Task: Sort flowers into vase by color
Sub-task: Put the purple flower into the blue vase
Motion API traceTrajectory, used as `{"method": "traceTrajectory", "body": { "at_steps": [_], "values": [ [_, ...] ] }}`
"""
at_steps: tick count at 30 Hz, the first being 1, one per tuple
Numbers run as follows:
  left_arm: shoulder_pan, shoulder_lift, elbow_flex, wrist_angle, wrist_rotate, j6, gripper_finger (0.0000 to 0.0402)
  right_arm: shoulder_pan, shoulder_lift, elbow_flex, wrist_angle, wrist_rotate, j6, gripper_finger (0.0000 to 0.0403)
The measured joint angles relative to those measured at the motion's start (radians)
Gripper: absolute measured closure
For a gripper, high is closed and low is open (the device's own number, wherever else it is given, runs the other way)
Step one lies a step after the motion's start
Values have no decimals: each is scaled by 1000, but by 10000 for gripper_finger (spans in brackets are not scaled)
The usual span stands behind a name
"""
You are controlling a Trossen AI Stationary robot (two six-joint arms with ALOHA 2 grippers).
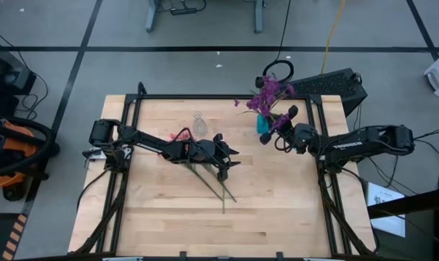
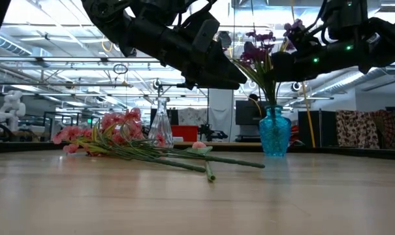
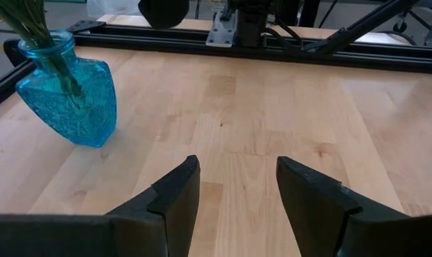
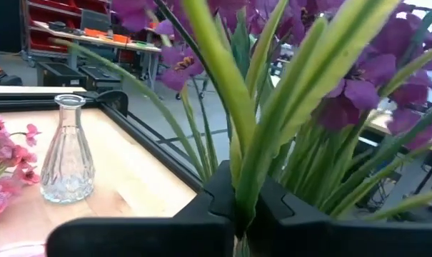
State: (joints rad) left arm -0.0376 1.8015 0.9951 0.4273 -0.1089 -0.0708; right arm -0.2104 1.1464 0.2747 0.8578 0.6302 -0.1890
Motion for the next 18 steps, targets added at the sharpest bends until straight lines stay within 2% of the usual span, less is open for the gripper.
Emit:
{"method": "traceTrajectory", "body": {
  "at_steps": [18],
  "values": [
    [0,0,0,-4,0,0,209,-18,-28,-3,-12,24,29,287]
  ]
}}
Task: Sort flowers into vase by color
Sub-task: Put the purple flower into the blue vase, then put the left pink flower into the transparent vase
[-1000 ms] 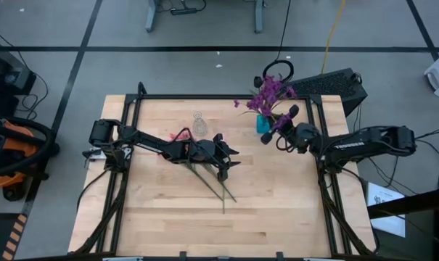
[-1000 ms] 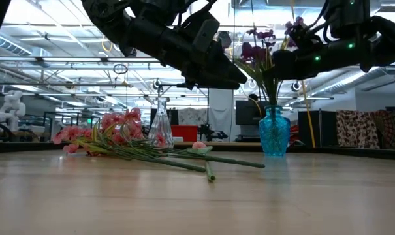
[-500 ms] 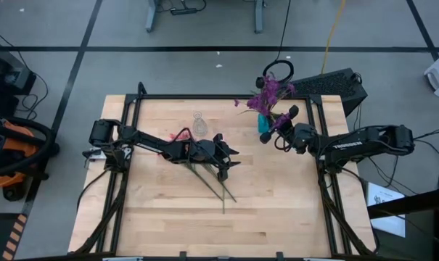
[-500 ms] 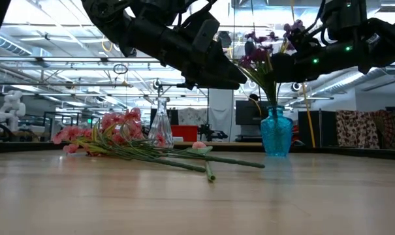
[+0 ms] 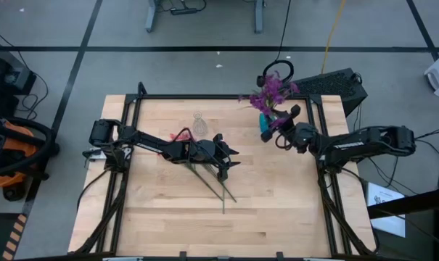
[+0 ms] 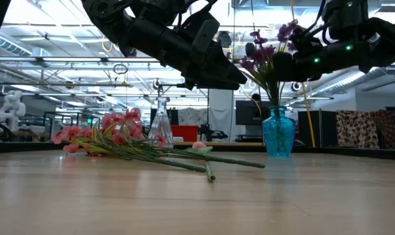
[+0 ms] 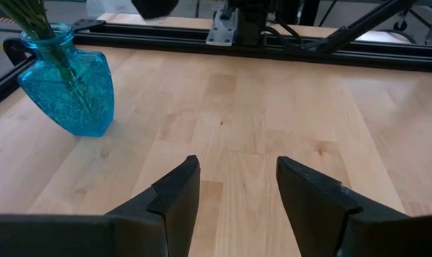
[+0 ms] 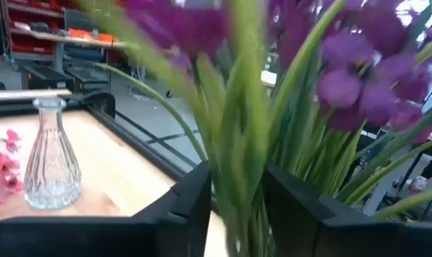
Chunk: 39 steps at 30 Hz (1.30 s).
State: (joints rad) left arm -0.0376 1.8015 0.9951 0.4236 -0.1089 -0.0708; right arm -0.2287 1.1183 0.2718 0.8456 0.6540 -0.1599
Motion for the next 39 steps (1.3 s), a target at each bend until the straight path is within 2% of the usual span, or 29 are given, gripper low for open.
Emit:
{"method": "traceTrajectory", "body": {
  "at_steps": [6,15,20,30,39],
  "values": [
    [0,0,0,-8,0,0,209,0,-47,0,1,0,-2,243],
    [0,0,0,-16,0,0,209,20,-135,0,-58,0,0,139],
    [0,0,0,-16,0,0,209,64,-212,0,-150,0,9,97],
    [0,0,0,-15,0,0,209,146,-361,0,-344,3,29,63],
    [0,0,0,-15,0,0,209,250,-449,0,-489,36,83,58]
  ]
}}
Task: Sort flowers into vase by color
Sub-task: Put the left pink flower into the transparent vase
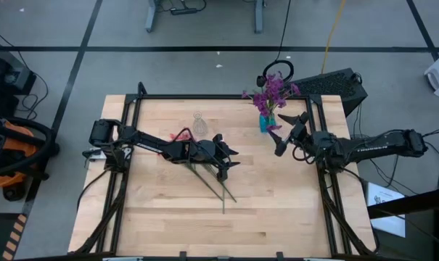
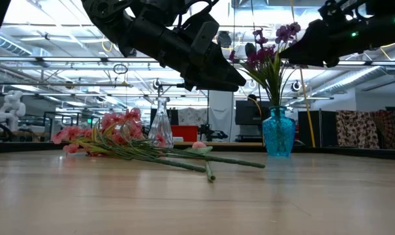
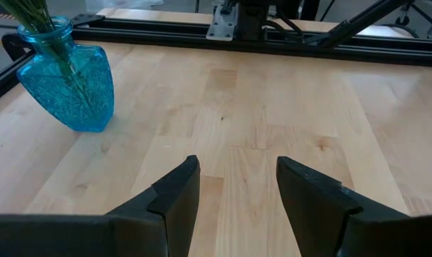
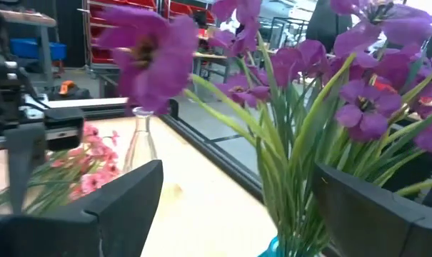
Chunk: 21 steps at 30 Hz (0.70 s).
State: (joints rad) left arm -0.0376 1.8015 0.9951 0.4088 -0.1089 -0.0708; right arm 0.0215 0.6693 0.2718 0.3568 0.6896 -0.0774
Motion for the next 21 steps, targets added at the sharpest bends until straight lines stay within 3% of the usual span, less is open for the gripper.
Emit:
{"method": "traceTrajectory", "body": {
  "at_steps": [5,11,21],
  "values": [
    [0,0,0,0,0,0,209,99,-45,0,-77,75,72,58],
    [1,-4,1,-94,0,0,209,230,-51,0,-121,70,226,58],
    [-3,-51,1,-261,0,-111,209,414,79,0,-157,72,459,58]
  ]
}}
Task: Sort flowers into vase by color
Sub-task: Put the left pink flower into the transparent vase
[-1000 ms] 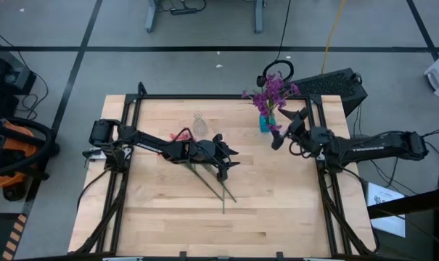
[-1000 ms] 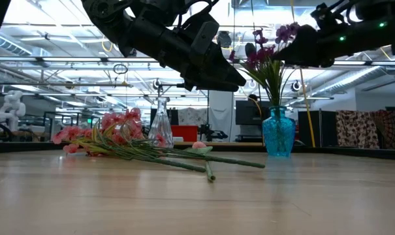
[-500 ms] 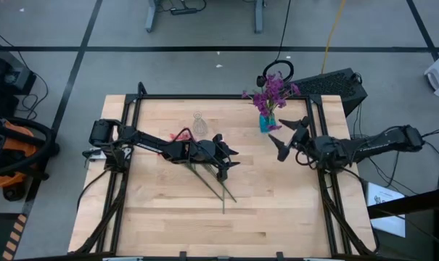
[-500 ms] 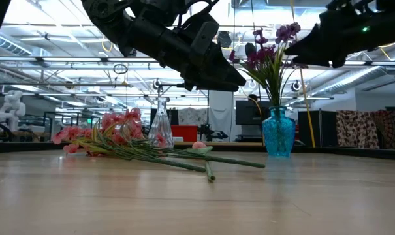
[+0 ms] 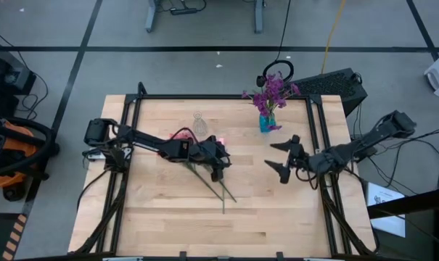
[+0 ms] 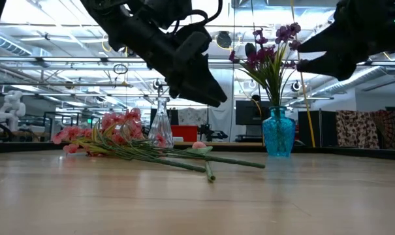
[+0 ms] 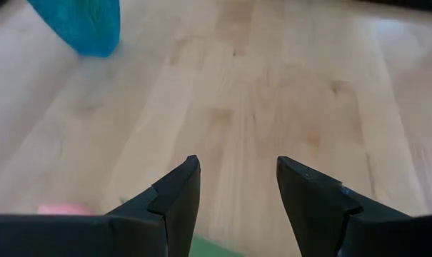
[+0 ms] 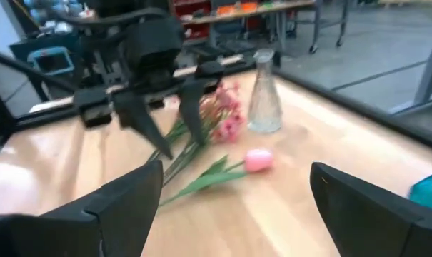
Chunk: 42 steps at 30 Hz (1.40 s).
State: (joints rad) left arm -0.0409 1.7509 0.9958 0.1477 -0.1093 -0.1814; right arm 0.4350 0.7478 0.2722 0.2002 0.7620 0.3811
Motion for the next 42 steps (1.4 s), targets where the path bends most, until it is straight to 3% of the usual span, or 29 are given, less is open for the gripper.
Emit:
{"method": "traceTrajectory", "body": {
  "at_steps": [7,16,21,25,33,42],
  "values": [
    [-64,-3,0,-198,0,-229,210,68,206,0,94,5,73,58],
    [-125,-3,0,-294,-36,-407,210,91,502,0,396,21,29,58],
    [-151,-3,0,-443,-41,-550,210,91,636,0,548,23,27,58],
    [-193,-3,0,-552,-114,-706,210,91,719,0,645,23,20,58],
    [-246,-3,19,-607,-287,-990,210,91,791,1,728,8,-28,58],
    [-268,-3,73,-934,-324,-1499,210,90,788,1,754,-86,-87,58]
  ]
}}
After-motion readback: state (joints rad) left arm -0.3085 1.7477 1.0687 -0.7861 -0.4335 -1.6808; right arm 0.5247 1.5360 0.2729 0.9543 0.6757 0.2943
